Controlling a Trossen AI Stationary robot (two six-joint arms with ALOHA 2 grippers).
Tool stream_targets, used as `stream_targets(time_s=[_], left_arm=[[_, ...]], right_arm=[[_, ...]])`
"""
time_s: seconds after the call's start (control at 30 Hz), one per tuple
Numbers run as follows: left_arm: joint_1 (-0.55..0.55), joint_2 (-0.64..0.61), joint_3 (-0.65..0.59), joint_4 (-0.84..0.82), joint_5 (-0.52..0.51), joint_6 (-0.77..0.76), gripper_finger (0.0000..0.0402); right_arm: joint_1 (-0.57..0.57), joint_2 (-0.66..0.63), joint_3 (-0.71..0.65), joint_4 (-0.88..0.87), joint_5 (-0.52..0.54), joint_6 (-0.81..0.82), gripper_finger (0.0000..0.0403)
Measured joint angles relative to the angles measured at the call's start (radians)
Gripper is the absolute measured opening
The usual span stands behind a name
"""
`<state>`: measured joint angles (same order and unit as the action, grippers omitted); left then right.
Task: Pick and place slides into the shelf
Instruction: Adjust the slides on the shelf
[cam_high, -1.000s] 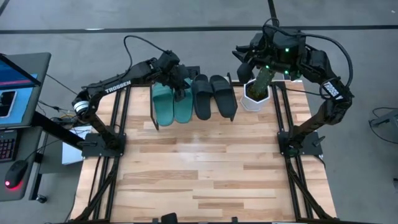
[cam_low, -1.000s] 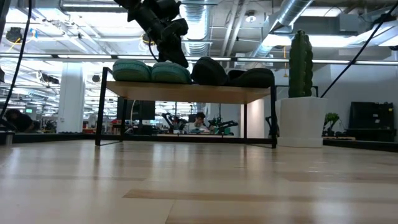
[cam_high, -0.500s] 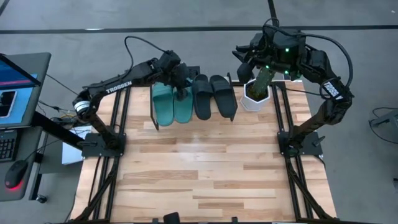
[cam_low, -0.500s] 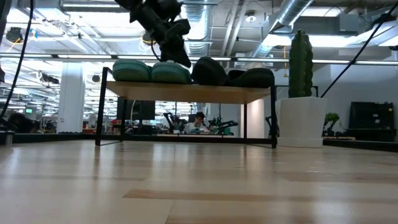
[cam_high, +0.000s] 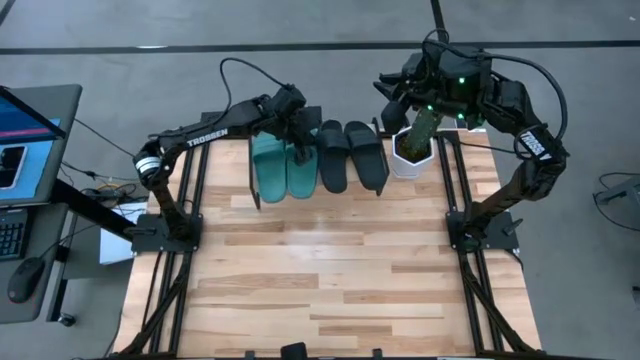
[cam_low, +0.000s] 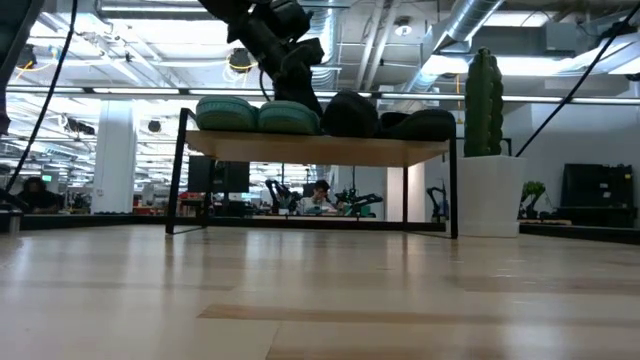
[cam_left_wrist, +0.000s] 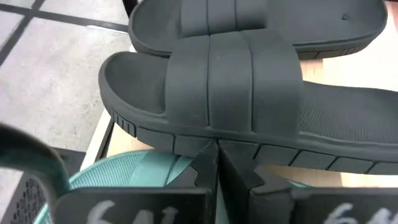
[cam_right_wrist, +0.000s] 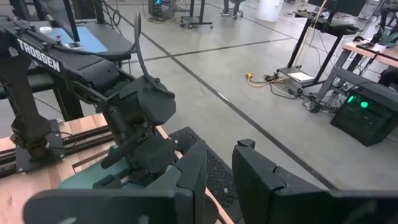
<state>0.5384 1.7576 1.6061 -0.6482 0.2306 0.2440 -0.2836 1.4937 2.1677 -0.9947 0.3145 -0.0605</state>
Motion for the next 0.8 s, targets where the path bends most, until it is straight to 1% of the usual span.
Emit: stream_targets(time_s=[0.07, 0.23, 0.43, 0.67, 0.73, 0.8], left_arm=[[-0.003, 0.011, 0.02, -0.014, 0.0, 0.01, 0.0], [-0.005, 0.012, 0.024, -0.019, -0.002, 0.02, 0.0], [-0.006, 0.004, 0.033, -0.061, -0.034, 0.004, 0.0], [-0.01, 0.003, 0.112, -0.215, -0.079, 0.021, 0.0], [-0.01, -0.008, 0.147, -0.239, -0.08, 0.022, 0.0], [-0.01, -0.042, 0.155, -0.241, -0.079, 0.027, 0.0]], right_arm=[[0.0, 0.0, 0.0, 0.0, 0.0, 0.0, 0.0067], [0.0, 0.0, 0.0, -0.001, 0.0, 0.0, 0.0067], [0.0, 0.0, -0.005, -0.062, -0.001, 0.001, 0.0068], [-0.017, -0.002, -0.095, -0.056, -0.004, 0.016, 0.0068], [-0.02, -0.007, -0.139, -0.01, -0.005, 0.019, 0.0068], [-0.021, -0.023, -0.201, 0.055, -0.05, 0.026, 0.0068]])
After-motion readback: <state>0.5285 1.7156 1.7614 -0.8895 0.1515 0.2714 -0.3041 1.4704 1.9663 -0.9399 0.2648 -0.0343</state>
